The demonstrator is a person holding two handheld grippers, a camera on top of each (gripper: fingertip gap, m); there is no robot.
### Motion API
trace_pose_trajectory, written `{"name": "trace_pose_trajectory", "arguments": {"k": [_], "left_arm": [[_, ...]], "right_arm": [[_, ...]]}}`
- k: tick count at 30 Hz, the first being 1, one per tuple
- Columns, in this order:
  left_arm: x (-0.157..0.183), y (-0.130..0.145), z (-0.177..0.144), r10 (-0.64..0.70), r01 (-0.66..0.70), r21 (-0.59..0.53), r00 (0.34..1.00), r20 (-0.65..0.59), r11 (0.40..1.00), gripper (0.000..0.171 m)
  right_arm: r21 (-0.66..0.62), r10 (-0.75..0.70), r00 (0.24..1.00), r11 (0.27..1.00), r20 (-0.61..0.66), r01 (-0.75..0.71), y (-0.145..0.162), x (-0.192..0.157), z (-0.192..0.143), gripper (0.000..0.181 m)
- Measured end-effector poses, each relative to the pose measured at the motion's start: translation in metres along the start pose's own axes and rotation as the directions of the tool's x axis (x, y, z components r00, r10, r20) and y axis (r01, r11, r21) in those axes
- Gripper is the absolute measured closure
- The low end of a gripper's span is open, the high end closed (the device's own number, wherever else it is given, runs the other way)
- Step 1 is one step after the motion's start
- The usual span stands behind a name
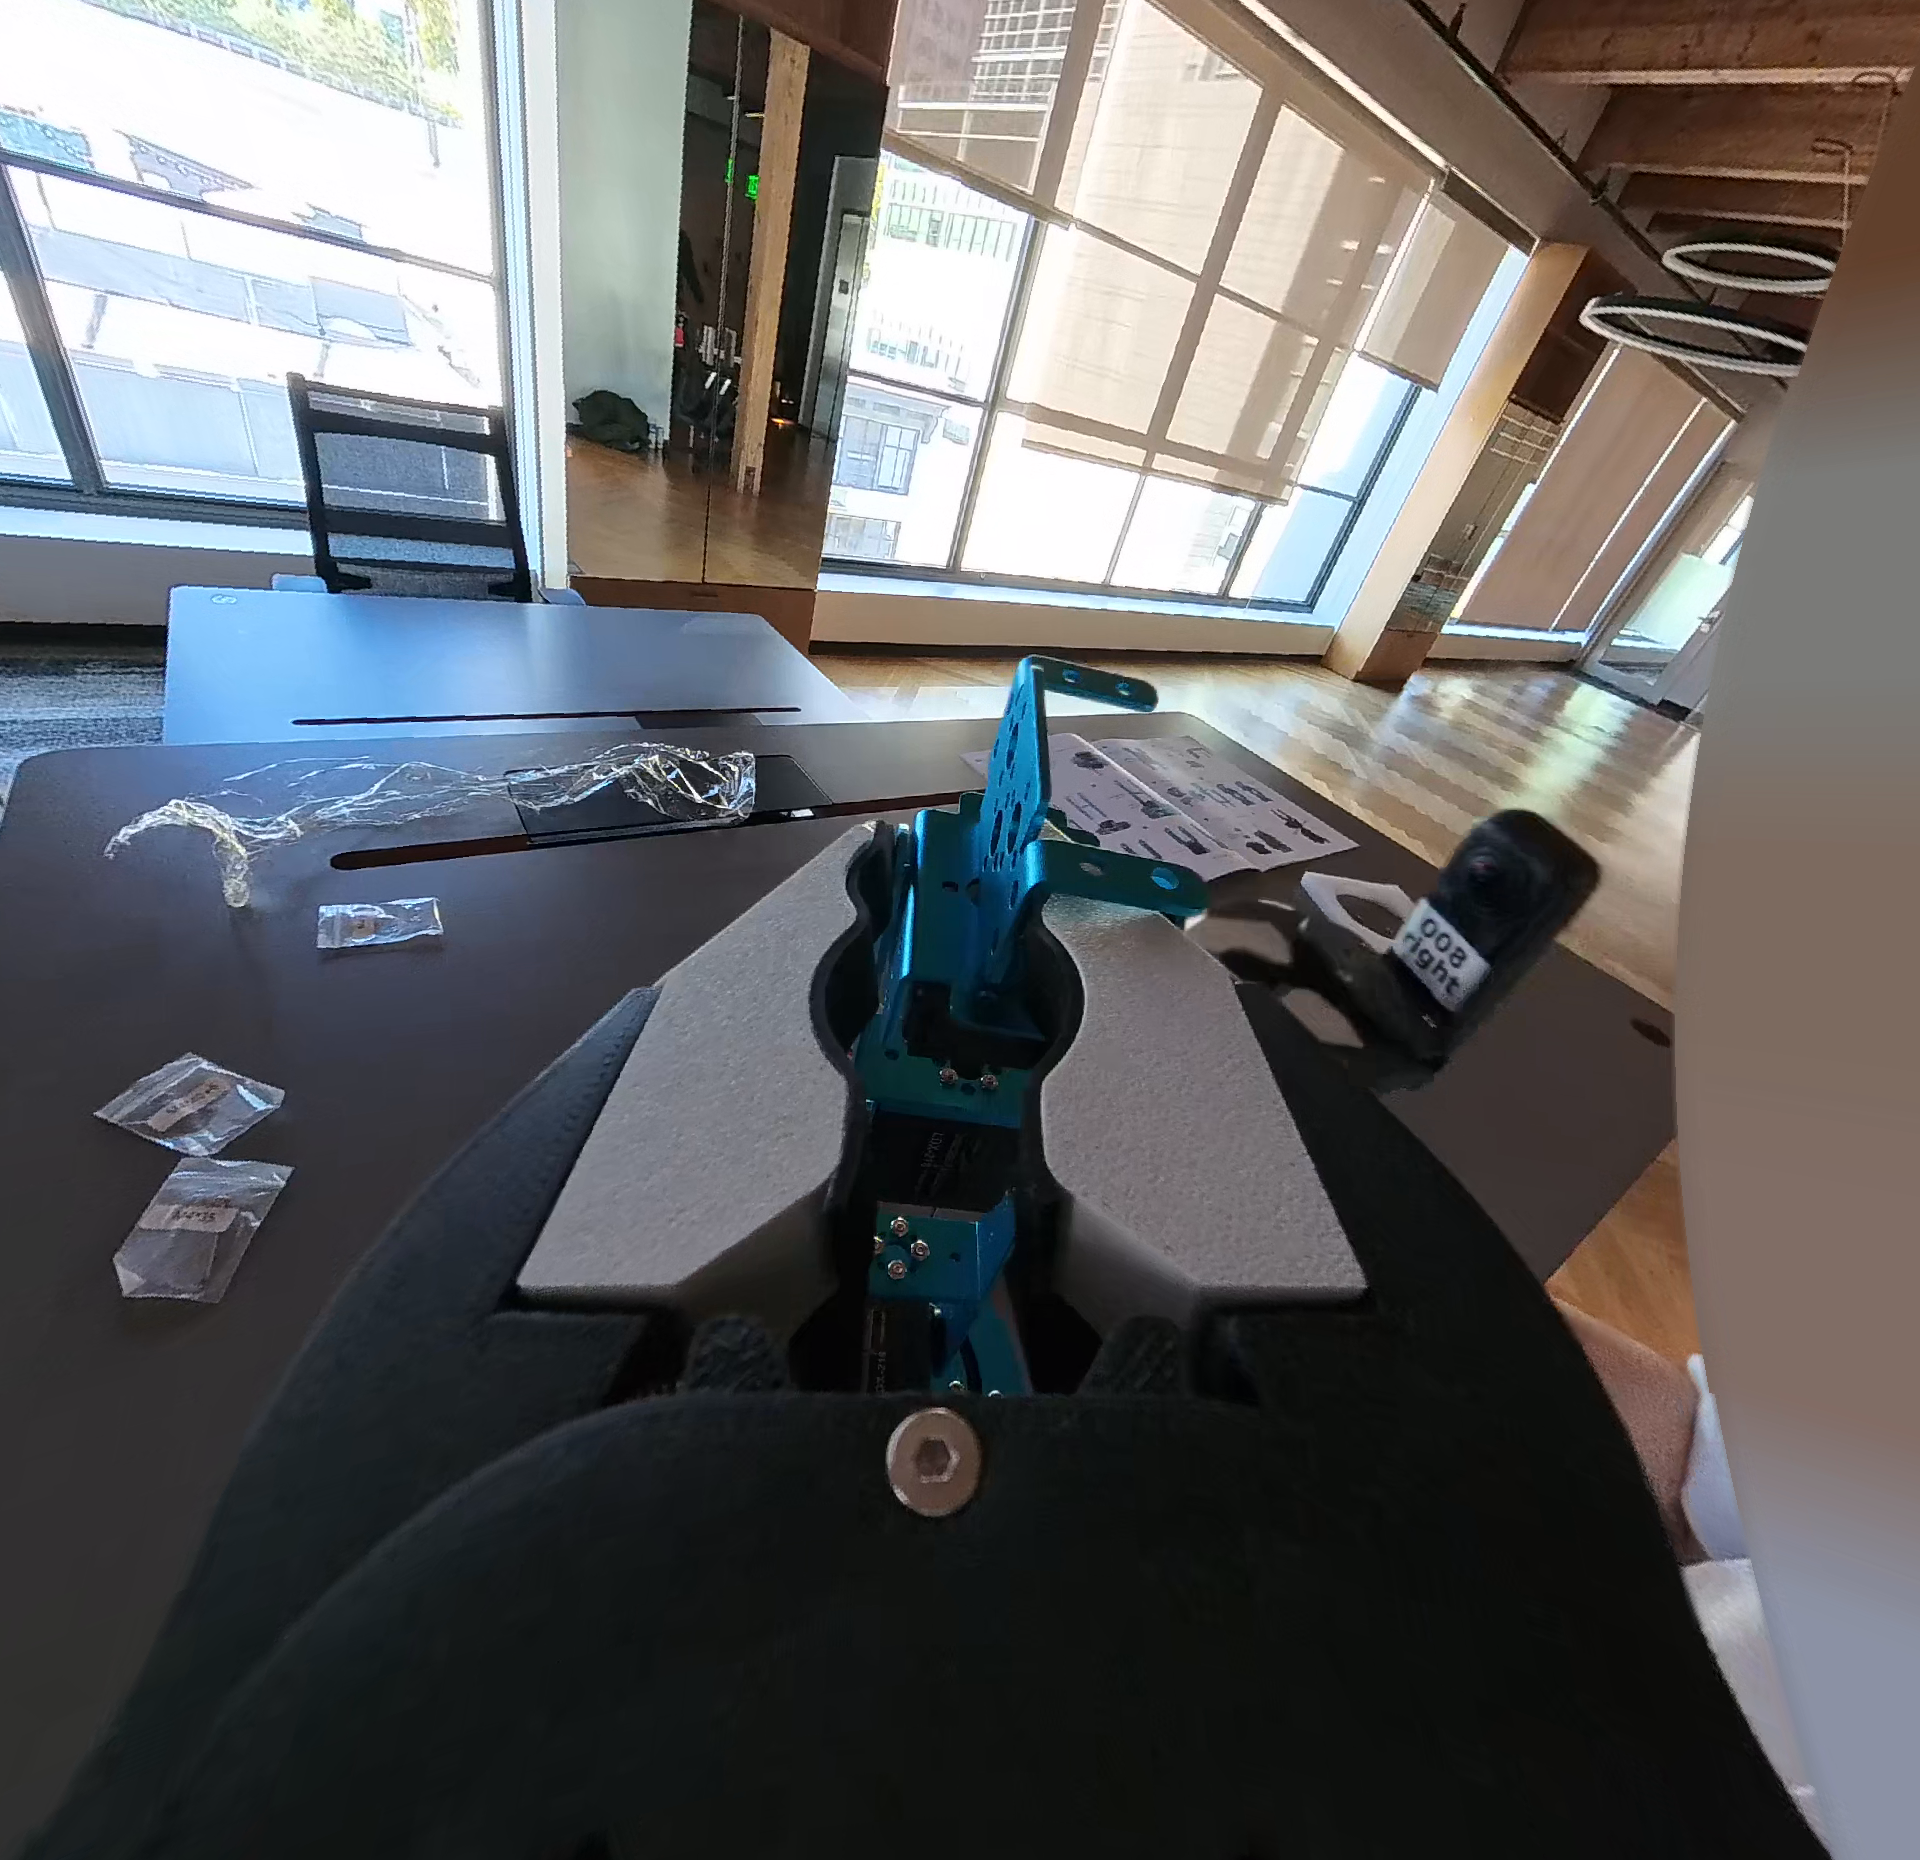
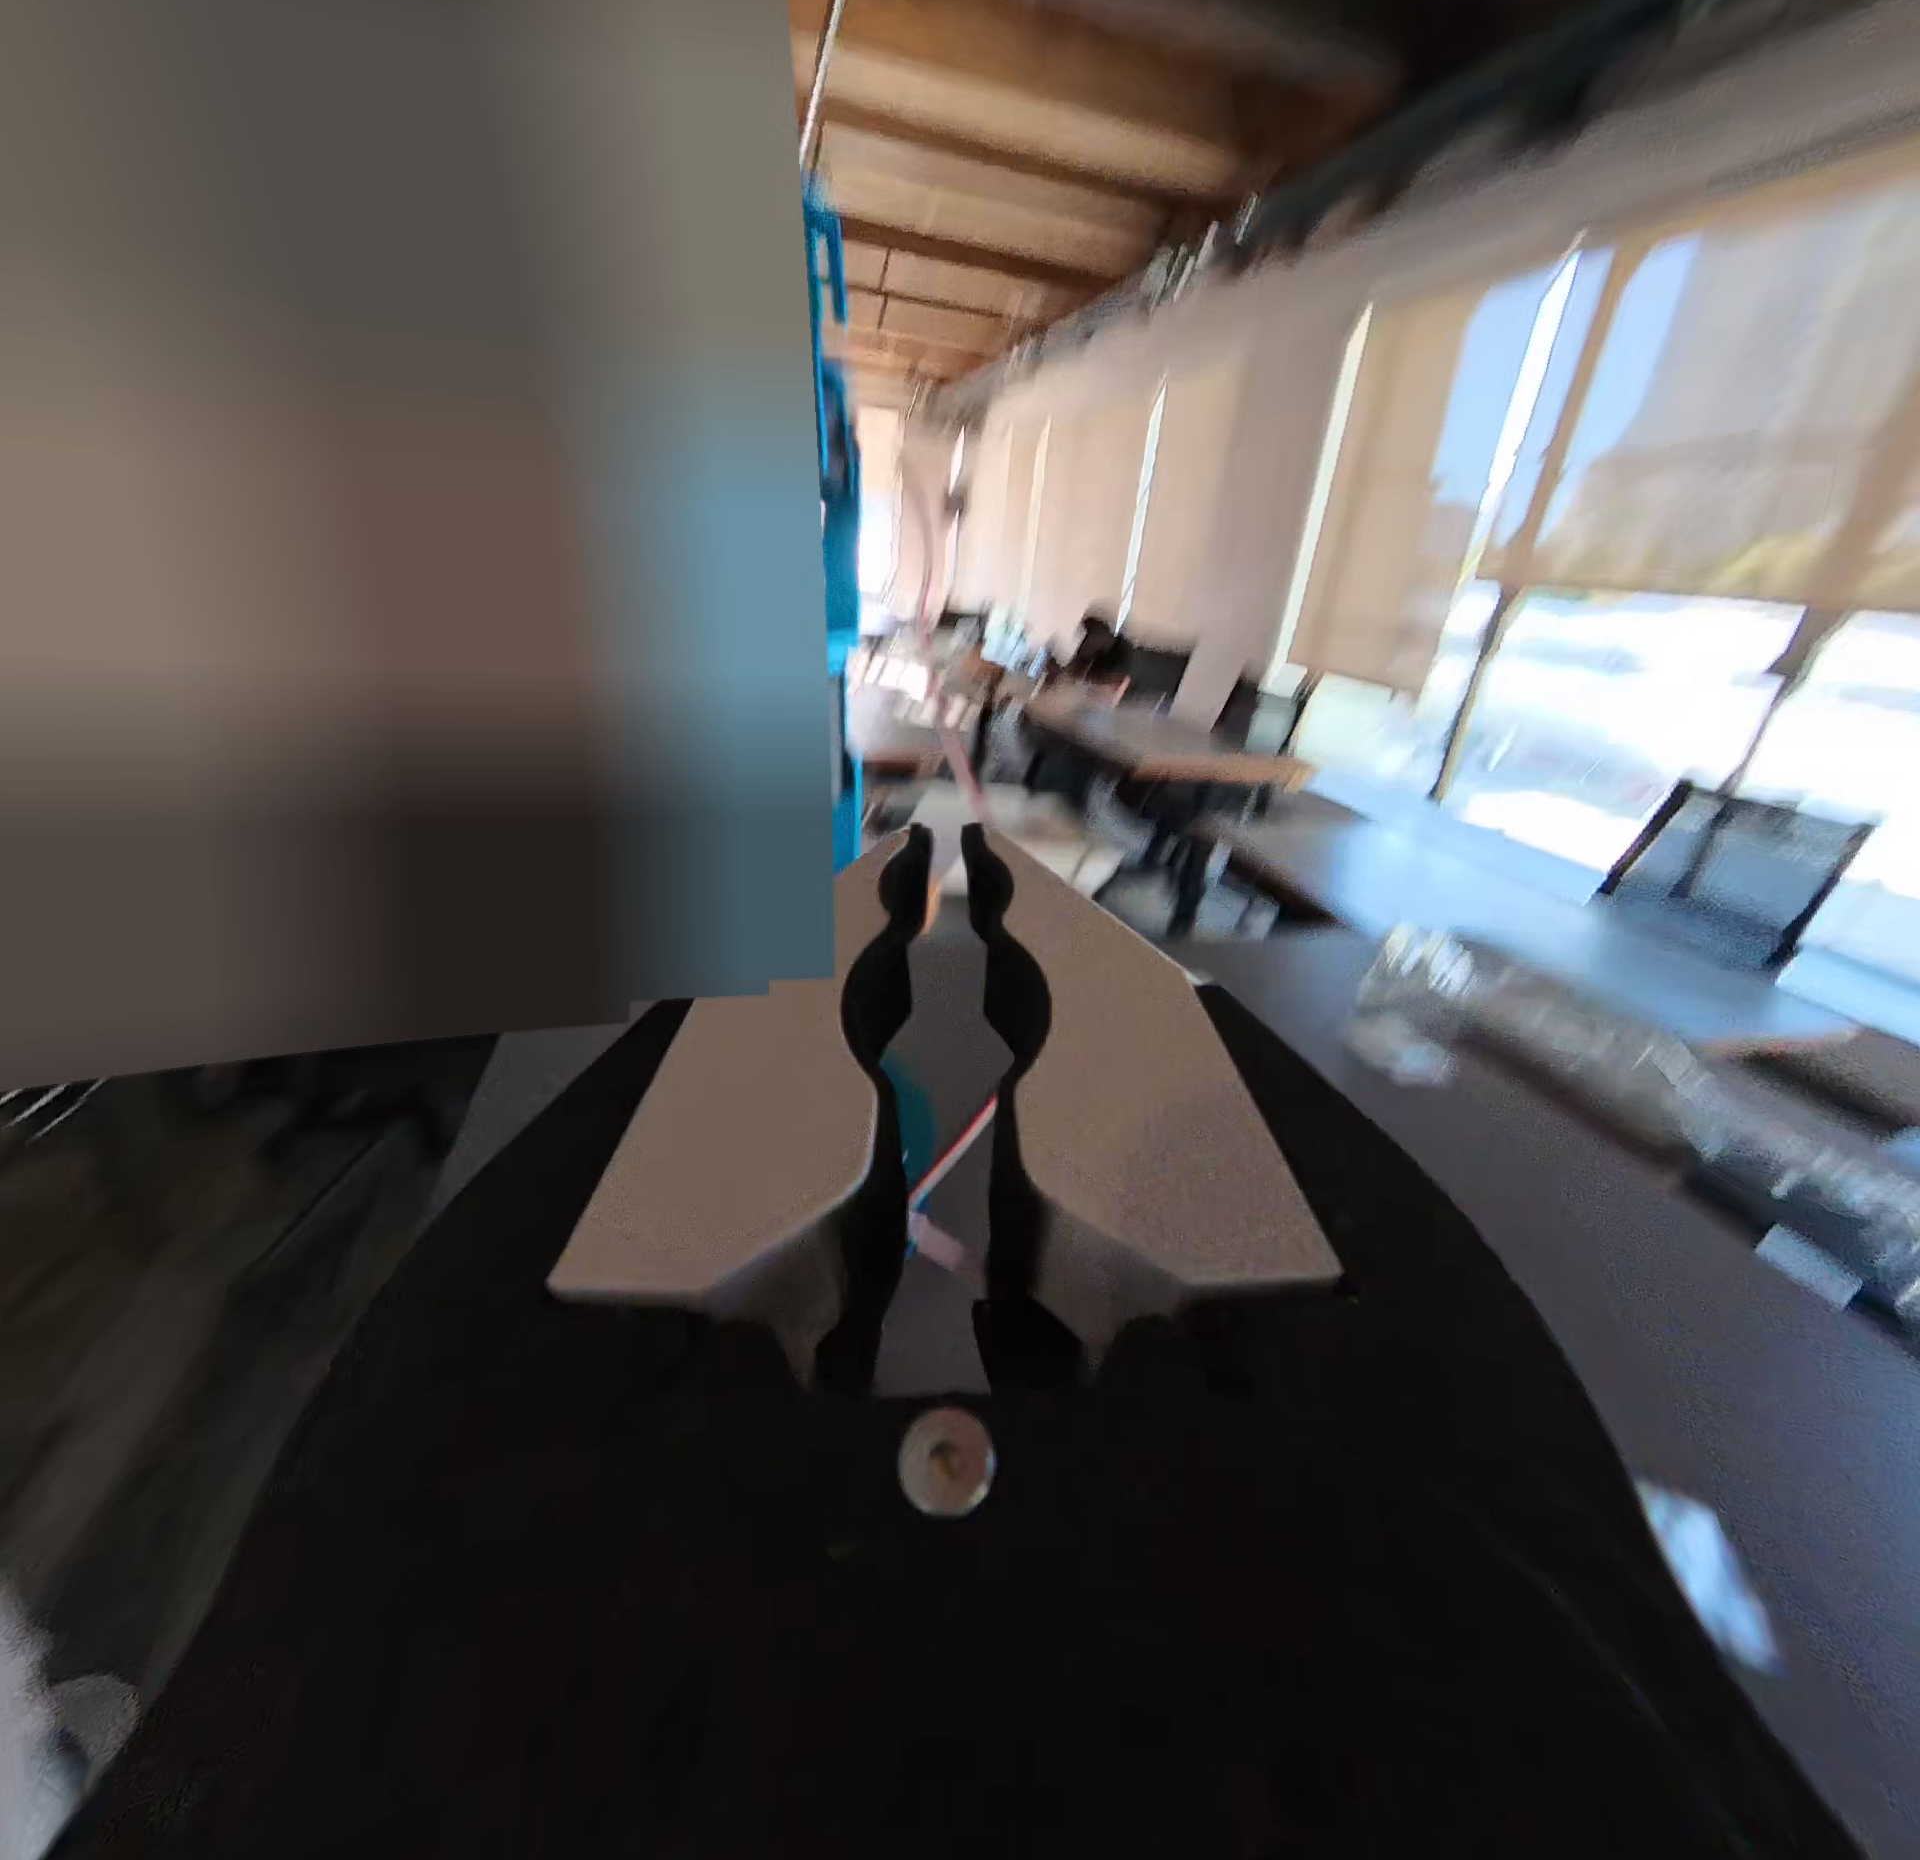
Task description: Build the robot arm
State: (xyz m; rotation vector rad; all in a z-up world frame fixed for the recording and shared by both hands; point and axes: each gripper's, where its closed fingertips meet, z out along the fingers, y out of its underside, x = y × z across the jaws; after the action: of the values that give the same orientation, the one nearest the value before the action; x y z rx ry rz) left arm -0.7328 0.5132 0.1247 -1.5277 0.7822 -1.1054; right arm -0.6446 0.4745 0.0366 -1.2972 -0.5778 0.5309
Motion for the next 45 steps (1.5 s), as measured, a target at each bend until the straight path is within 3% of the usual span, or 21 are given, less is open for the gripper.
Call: {"name": "trace_pose_trajectory", "arguments": {"k": [2,7,12,17,19,25,29,33,34,36,38,40,45], "left_arm": [[0.0,0.0,0.0,0.0,0.0,-0.003,1.0,-0.004,1.0,0.15],[-0.002,0.002,-0.003,-0.038,0.038,-0.004,0.999,-0.021,0.999,0.142],[-0.002,0.001,-0.023,-0.082,0.085,0.05,0.995,-0.052,0.995,0.124],[-0.013,0.028,-0.05,-0.101,0.101,0.027,0.995,-0.009,0.994,0.125],[-0.019,0.043,-0.058,-0.135,0.135,0.008,0.991,0.005,0.991,0.126],[-0.04,0.07,-0.068,-0.27,0.27,-0.005,0.963,0.013,0.963,0.131],[-0.047,0.071,-0.071,-0.271,0.27,0.025,0.962,0.024,0.963,0.135],[-0.052,0.071,-0.073,-0.256,0.255,0.033,0.966,0.037,0.967,0.135],[-0.052,0.069,-0.074,-0.256,0.255,0.038,0.966,0.034,0.966,0.136],[-0.053,0.065,-0.076,-0.256,0.254,0.054,0.966,0.03,0.966,0.136],[-0.054,0.062,-0.08,-0.249,0.247,0.066,0.968,0.03,0.967,0.136],[-0.055,0.061,-0.084,-0.244,0.241,0.074,0.969,0.035,0.968,0.136],[-0.065,0.063,-0.095,-0.264,0.259,0.09,0.964,0.044,0.962,0.137]], "right_arm": [[-0.199,0.124,0.989,0.974,0.083,-0.105,0.037,-0.01,-0.003,0.175],[-0.391,0.23,0.96,0.908,0.159,-0.152,0.075,-0.034,-0.017,0.175],[-0.678,0.125,0.992,0.729,0.001,-0.091,0.14,-0.007,-0.074,0.158],[-0.813,0.05,0.996,0.576,-0.075,-0.09,0.184,0.01,-0.126,0.151],[-0.809,0.017,0.998,0.586,-0.054,-0.054,0.188,0.013,-0.125,0.151],[-0.853,-0.005,1.0,0.522,0.008,0.01,0.198,0.022,-0.122,0.158],[-0.85,0.099,0.995,0.525,0.01,-0.044,0.2,0.016,-0.119,0.16],[-0.872,0.013,0.998,0.488,0.06,0.046,0.201,0.019,-0.11,0.153],[-0.88,0.024,0.997,0.472,0.07,0.05,0.202,0.016,-0.109,0.163],[-0.894,0.054,0.997,0.448,0.054,0.024,0.202,0.013,-0.108,0.163],[-0.894,0.097,0.995,0.447,0.001,-0.043,0.2,0.011,-0.111,0.164],[-0.853,0.227,0.969,0.483,-0.097,-0.198,0.191,-0.001,-0.114,0.164],[-0.602,0.618,0.732,0.478,-0.287,-0.64,0.149,-0.039,-0.118,0.164]]}}
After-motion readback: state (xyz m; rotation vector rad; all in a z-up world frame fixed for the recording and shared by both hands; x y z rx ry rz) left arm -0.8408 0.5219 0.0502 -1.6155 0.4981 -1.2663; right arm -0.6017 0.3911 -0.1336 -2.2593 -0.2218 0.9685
